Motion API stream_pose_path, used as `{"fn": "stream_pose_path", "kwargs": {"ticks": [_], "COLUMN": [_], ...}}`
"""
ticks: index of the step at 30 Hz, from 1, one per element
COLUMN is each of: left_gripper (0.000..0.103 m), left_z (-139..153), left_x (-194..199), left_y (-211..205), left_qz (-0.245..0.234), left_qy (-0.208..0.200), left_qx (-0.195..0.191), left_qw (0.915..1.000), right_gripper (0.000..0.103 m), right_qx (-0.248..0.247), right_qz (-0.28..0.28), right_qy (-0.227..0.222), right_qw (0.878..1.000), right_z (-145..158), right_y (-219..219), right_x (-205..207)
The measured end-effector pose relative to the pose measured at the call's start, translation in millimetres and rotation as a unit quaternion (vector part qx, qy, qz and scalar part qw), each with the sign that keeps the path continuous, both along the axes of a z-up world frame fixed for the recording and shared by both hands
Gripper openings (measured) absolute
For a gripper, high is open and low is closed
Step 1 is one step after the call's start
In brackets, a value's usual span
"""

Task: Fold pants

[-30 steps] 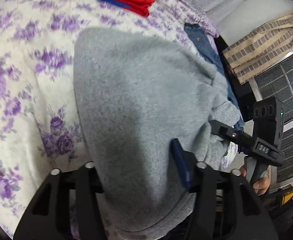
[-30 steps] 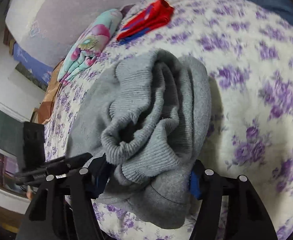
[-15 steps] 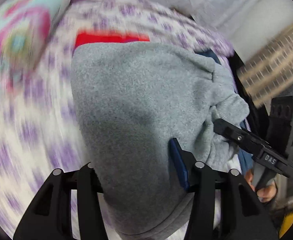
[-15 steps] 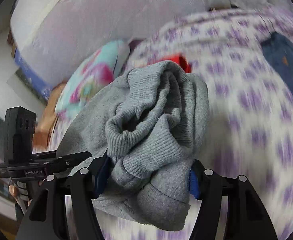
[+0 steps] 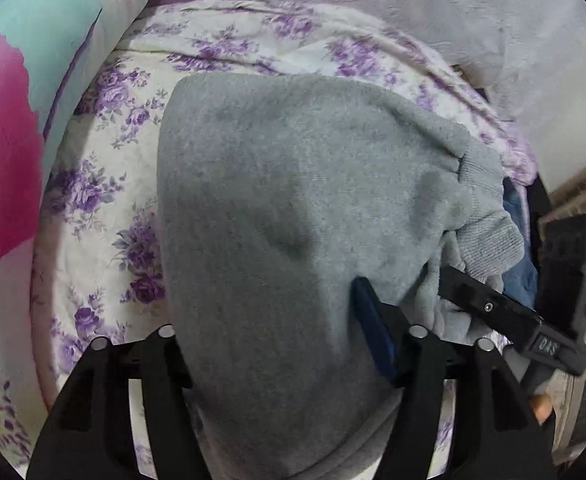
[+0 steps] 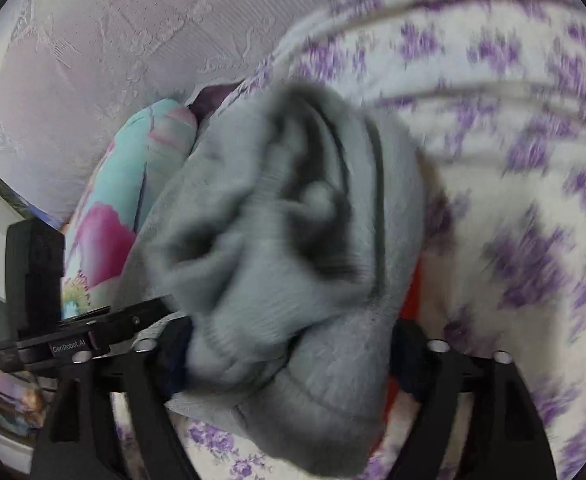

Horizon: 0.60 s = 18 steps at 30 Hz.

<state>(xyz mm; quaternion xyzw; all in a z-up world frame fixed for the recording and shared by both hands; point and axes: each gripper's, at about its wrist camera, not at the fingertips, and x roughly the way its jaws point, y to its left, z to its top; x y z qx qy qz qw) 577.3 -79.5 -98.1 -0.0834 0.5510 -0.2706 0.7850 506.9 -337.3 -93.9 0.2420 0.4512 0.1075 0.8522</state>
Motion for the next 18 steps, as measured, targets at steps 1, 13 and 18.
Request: {"fn": "stream_pose_path", "kwargs": {"ticks": [1,13,18], "left_gripper": [0.072,0.098,0.098], "left_z": [-0.1,130.4,136.2], "left_x": [-1.3,-145.0,-253.0], "left_y": [4.5,40.1,20.8], "left_qz": [0.006,0.102,0.134], "left_qy": [0.002,-0.195,-0.255], "left_qx": [0.000,0.123,0.192], "left_qw": [1.0000,0.9677,0.9383], "right_gripper": [0.086,0.099,0.099], "right_qx": [-0.004,-0.190,-0.252], "right_qz": [0.002,-0.070,-0.078], "right_qy": [-0.004,-0.118,-0.101], "right_qw": [1.000,0.972,0.959], "right_z": [3.2,140.5,136.0], "right_y": [1.5,9.1,40.1], "right_x": [-1.5,-144.1,-214.8]}}
